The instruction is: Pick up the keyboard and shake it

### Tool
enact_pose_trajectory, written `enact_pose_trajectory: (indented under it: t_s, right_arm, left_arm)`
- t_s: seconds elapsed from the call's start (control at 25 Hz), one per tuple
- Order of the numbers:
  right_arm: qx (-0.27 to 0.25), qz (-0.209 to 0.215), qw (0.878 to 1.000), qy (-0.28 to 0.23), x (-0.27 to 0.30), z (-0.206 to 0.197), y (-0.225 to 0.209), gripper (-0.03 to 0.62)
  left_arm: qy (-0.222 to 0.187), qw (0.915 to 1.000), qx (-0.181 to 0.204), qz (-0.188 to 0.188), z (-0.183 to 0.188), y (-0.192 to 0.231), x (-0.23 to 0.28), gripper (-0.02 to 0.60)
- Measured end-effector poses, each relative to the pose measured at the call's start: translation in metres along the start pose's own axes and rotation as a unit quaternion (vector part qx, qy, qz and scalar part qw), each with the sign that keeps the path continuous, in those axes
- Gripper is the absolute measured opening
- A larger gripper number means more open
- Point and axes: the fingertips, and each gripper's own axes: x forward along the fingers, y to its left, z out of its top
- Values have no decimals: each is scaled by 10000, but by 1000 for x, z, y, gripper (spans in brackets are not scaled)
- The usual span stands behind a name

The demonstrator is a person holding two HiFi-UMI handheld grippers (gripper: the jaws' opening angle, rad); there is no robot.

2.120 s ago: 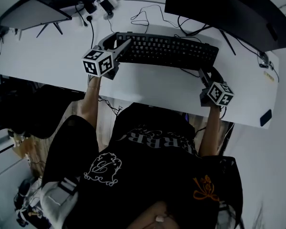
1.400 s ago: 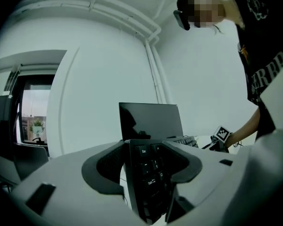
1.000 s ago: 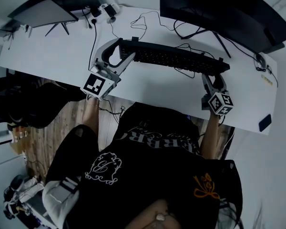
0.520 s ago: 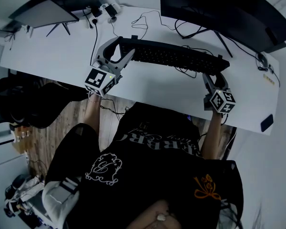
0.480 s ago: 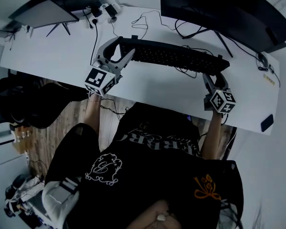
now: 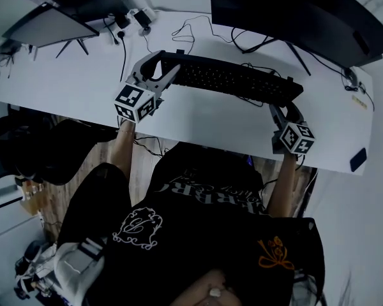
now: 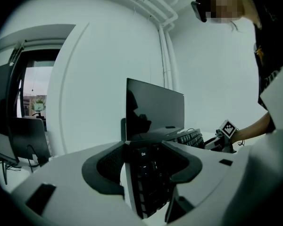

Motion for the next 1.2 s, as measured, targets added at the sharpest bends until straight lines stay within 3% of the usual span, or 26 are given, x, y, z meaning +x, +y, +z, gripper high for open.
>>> enact_pose_trajectory:
  t_s: [0.24,0.76,1.2]
  right_arm:
    - [294,-422,9981,341,6,-9,-3,307]
    - [786,-1442,9794,1177,14,-53,-30,298]
    - [1265,-1768,9677,1277,28,-65,-36,298]
  left_arm:
    - [546,9964,-510,-412,-31,27,36,247]
    - [1684,9704,-1208,-1241,-121,43,126,247]
    - [2051,9559,-1652,-1302,-160,53,164,247]
